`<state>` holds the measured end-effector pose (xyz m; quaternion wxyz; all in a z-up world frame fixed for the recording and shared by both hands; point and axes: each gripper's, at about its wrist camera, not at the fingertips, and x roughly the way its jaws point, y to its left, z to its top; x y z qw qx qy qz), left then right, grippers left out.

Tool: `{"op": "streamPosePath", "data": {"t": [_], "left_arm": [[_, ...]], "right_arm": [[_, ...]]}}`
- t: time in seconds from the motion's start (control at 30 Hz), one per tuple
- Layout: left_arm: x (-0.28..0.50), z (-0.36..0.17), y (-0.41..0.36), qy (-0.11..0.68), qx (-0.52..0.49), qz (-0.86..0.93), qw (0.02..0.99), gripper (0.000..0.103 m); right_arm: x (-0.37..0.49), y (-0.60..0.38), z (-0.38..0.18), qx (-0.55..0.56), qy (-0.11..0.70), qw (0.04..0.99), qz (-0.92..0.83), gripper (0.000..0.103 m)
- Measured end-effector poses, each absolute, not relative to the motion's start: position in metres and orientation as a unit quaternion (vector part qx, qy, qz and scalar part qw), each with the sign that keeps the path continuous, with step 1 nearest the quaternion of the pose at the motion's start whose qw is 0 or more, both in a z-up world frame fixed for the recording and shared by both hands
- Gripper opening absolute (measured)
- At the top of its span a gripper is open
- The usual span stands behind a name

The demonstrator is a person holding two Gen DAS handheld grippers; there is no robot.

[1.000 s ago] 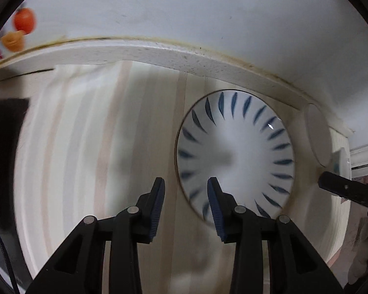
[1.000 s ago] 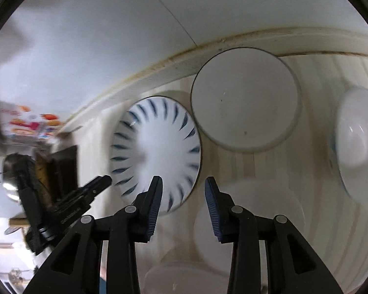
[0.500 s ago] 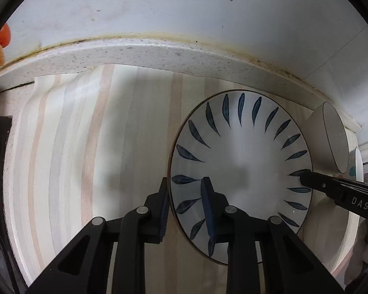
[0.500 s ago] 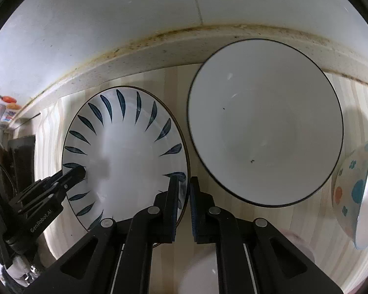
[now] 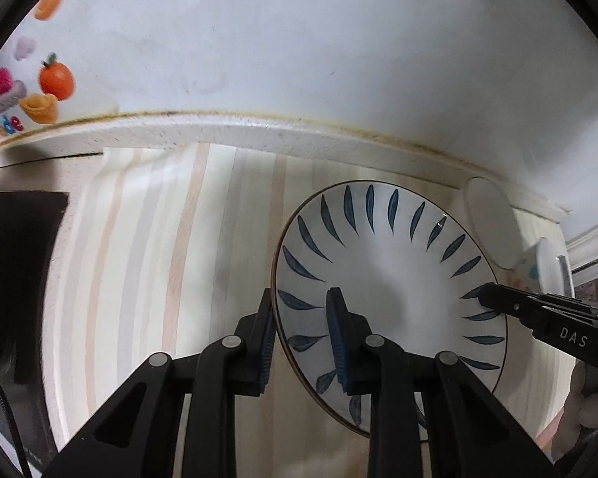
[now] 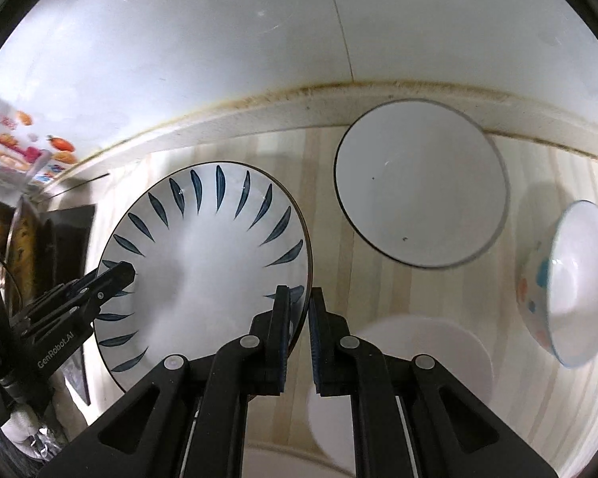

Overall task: Organize plates and bowls
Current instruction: 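Lift the blue-striped plate with both tools and carry it over the stack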

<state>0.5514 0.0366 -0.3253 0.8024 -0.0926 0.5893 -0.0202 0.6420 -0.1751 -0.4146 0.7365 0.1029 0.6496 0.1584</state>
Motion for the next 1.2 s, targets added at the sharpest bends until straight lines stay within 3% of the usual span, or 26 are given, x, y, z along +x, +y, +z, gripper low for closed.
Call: {"op": "streamPosePath", "data": {"t": [0.33, 0.53, 1.2], "left_arm": [[0.486, -0.263, 0.007, 0.563, -0.089, -0.022, 0.821, 0.022], [0.433, -0.256, -0.021, 0.571, -0.09, -0.025, 0.816, 0.022], [0.362, -0.333, -0.059, 0.618, -0.057, 0.0, 0.784, 0.022]], "right_arm": [[0.568, -0.225, -0.349, 0.116, 0.612, 0.758, 0.195, 0.01], [0.511, -0.251, -0.338, 0.121, 0.607, 0.759, 0.202, 0.01], [0.417, -0.275, -0.429, 0.117, 0.652, 0.722, 0.2, 0.01]]}}
